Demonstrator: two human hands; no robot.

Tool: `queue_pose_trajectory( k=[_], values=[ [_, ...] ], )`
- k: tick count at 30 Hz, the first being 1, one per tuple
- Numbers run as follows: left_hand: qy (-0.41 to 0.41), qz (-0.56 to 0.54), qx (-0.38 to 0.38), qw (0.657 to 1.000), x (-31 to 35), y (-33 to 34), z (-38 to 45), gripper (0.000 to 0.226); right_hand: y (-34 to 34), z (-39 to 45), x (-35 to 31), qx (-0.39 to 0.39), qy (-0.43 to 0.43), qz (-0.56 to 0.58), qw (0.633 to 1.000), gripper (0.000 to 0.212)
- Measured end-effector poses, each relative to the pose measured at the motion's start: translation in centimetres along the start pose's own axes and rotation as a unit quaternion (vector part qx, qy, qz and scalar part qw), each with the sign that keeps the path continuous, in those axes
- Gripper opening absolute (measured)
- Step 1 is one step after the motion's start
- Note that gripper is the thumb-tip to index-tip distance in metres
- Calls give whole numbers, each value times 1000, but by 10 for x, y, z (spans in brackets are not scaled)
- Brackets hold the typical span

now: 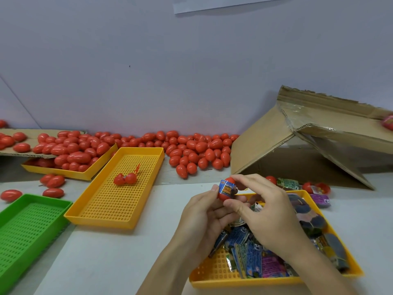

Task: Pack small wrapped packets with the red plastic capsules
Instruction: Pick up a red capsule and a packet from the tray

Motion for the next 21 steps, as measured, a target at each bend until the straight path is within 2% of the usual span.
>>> queue_pose_trajectory(
  k=[4, 8, 10, 12, 14, 21],
  values=[
    [-2, -1, 21, 1000, 1, -1, -1, 38, -3, 1, 6, -40, 40, 71, 996, 49],
    [64, 44, 84, 993, 22, -3, 0, 43, -19, 7, 19, -16, 89, 136, 987, 34],
    [89, 48, 100, 990, 35, 6, 7, 35, -22, 9, 25, -8, 105, 138, 985, 29],
    [89, 57, 83, 991, 45, 28, 21, 15, -22, 9, 29, -8, 111, 138, 984, 28],
    [71, 104, 54, 991, 51, 63, 44, 8, -20, 10, 32, -15, 117, 135, 984, 28],
    [61, 307, -58, 948, 52, 188, 129, 46, -19, 11, 40, -19, 126, 112, 985, 28]
  ],
)
Point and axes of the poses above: each hand's wrist, its own z-axis towards the middle knuckle, its own y-axis out of the palm, x = y × z, the point moved 6 cm from there along z, towards the middle knuckle, and after that the axes turned 12 degrees about y, right-handed, at the moved point
